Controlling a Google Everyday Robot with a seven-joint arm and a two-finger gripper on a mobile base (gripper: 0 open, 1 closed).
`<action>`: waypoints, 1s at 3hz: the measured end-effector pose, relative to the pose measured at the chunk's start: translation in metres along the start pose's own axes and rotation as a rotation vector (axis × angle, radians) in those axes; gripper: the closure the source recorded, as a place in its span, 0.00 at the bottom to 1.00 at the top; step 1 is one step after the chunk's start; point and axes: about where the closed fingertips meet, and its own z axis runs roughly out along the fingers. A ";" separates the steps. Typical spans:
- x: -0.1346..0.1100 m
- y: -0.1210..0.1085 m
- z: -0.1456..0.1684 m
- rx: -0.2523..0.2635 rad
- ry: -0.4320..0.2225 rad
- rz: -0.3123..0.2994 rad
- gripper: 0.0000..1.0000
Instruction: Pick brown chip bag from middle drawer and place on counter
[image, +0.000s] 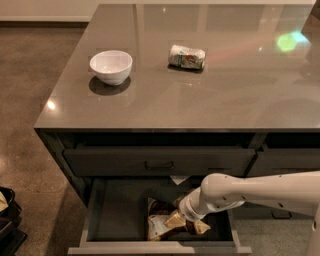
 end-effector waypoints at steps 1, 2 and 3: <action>0.000 0.000 0.000 0.000 0.000 0.000 0.65; 0.000 0.000 0.000 0.000 0.000 0.000 0.89; -0.003 0.000 -0.005 -0.045 -0.032 0.000 1.00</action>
Offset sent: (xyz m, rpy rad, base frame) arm 0.0000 0.0000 0.0000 0.0000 0.0000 0.0000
